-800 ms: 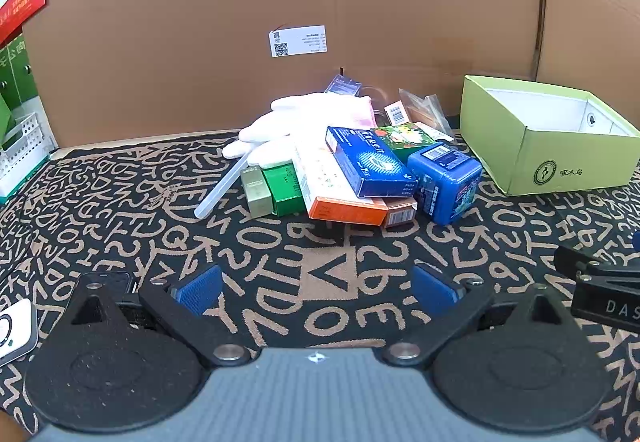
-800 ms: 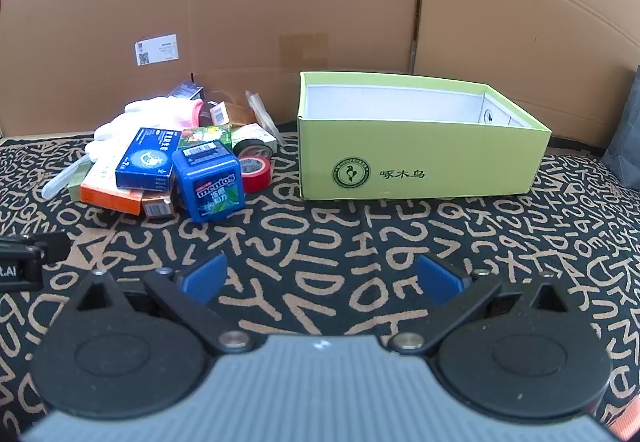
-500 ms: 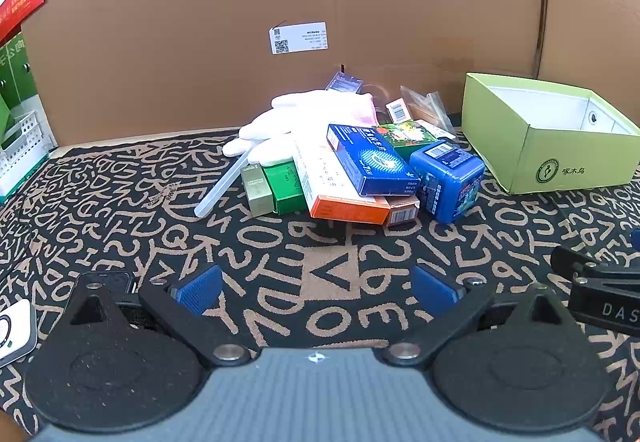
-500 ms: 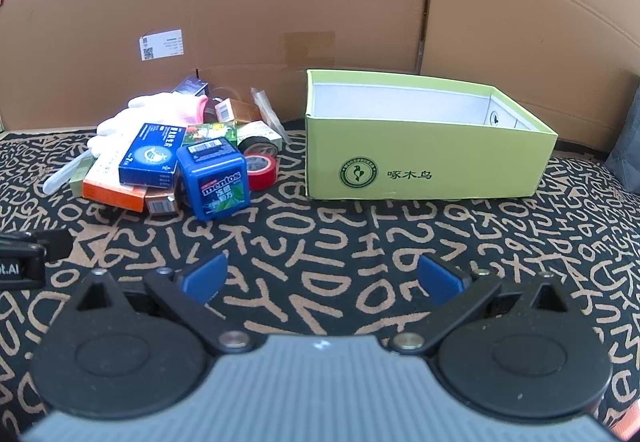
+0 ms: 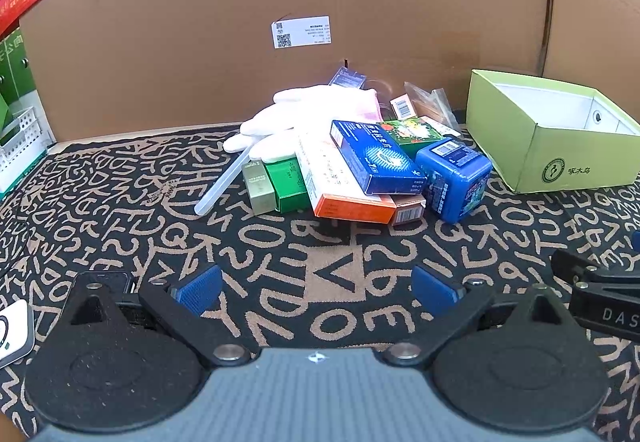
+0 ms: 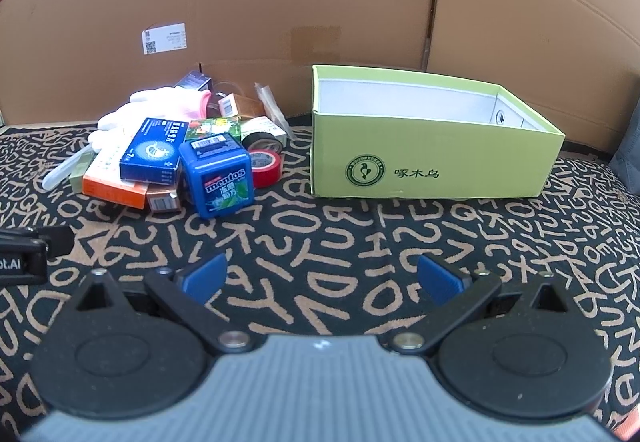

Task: Organize objects
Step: 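Approach the pile of items with both tools open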

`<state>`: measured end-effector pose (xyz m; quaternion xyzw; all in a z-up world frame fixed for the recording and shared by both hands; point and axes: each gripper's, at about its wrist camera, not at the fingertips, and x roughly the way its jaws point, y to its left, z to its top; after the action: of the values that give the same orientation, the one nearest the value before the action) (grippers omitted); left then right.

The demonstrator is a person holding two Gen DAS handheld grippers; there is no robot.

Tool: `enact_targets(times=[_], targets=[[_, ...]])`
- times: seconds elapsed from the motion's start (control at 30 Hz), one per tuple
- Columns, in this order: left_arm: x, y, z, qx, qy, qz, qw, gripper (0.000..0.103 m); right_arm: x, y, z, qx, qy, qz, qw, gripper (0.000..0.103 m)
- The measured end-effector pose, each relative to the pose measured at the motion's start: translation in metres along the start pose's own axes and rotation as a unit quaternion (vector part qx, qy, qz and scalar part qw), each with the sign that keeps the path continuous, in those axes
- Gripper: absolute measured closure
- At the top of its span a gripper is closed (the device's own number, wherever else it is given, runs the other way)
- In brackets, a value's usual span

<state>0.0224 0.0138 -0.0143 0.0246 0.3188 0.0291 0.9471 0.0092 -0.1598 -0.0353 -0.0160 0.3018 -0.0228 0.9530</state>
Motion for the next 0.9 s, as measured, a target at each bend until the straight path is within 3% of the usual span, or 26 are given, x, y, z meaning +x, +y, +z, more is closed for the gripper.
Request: enact_targets(times=[0.9], targets=[[0.013,0.001,0.004,-0.003,0.019,-0.001,0.9998,0.0,0.01,0.002,0.001,0.0,0.013,-0.002,1.0,0.0]])
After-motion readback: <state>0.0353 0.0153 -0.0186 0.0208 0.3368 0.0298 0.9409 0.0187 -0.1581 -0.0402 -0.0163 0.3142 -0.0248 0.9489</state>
